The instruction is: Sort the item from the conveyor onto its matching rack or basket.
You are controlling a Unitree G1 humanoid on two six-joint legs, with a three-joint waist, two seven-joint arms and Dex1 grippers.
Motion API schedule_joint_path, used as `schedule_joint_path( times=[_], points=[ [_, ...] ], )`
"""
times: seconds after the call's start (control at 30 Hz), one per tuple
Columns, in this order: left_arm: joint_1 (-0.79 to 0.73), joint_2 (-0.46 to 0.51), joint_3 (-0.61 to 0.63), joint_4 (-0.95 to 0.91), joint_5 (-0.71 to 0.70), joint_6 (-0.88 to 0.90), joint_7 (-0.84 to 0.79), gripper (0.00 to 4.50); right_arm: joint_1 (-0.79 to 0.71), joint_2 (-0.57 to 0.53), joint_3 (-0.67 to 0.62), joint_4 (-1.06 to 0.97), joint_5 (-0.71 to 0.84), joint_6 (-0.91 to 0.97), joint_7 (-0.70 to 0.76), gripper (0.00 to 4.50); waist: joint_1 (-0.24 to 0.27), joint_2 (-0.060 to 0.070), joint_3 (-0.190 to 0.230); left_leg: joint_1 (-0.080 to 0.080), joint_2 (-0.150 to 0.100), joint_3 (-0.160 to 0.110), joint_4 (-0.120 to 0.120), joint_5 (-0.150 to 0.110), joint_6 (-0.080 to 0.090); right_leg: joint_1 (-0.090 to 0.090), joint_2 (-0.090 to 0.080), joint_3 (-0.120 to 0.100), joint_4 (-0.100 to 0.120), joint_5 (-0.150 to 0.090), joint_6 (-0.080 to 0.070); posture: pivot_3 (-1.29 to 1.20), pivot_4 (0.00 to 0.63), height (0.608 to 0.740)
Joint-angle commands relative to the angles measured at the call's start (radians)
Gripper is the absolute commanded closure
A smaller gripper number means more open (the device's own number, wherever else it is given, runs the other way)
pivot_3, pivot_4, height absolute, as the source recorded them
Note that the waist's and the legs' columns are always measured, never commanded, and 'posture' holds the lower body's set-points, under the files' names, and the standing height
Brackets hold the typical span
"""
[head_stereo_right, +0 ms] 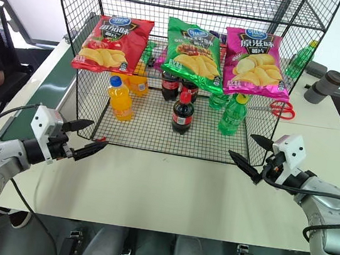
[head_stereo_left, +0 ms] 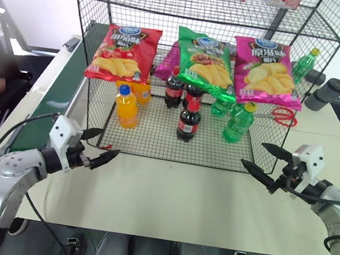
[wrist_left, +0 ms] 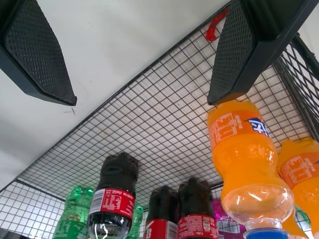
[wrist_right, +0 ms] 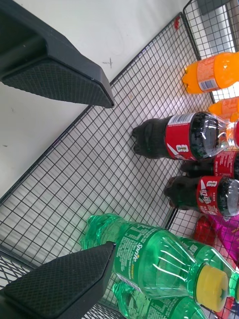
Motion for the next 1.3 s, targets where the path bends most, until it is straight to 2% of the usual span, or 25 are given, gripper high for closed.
schedule_joint_path(
  times=[0.03, 0.83, 1.3],
  points=[
    [0.010, 0.016, 0.044, -0.026, -0.010, -0.024, -0.010, 0.00, 0.000, -0.009, -0.015, -0.011, 0.005, -0.013, 0.006, 0.04, 0.000, 0.000, 0.000, 0.000, 0.000, 0.000, 0.000, 0.000, 0.000, 0.000, 0.000, 0.000, 0.000, 0.000, 0.000, 0.00, 0.150, 0.740],
    [-0.012, 0.015, 0.047, 0.000, 0.013, -0.025, 0.005, 0.00, -0.007, 0.006, -0.003, 0.015, -0.020, -0.050, 0.001, 0.04, 0.000, 0.000, 0.000, 0.000, 0.000, 0.000, 0.000, 0.000, 0.000, 0.000, 0.001, 0.000, 0.000, 0.000, 0.000, 0.00, 0.150, 0.740],
    [0.048, 0.011, 0.078, -0.043, -0.011, -0.020, 0.024, 0.00, 0.004, 0.017, 0.008, 0.015, -0.024, -0.065, -0.007, 0.04, 0.001, 0.000, 0.000, 0.000, 0.000, 0.000, 0.001, 0.000, 0.000, 0.000, 0.001, 0.000, 0.001, 0.000, 0.000, 0.00, 0.150, 0.740]
  ],
)
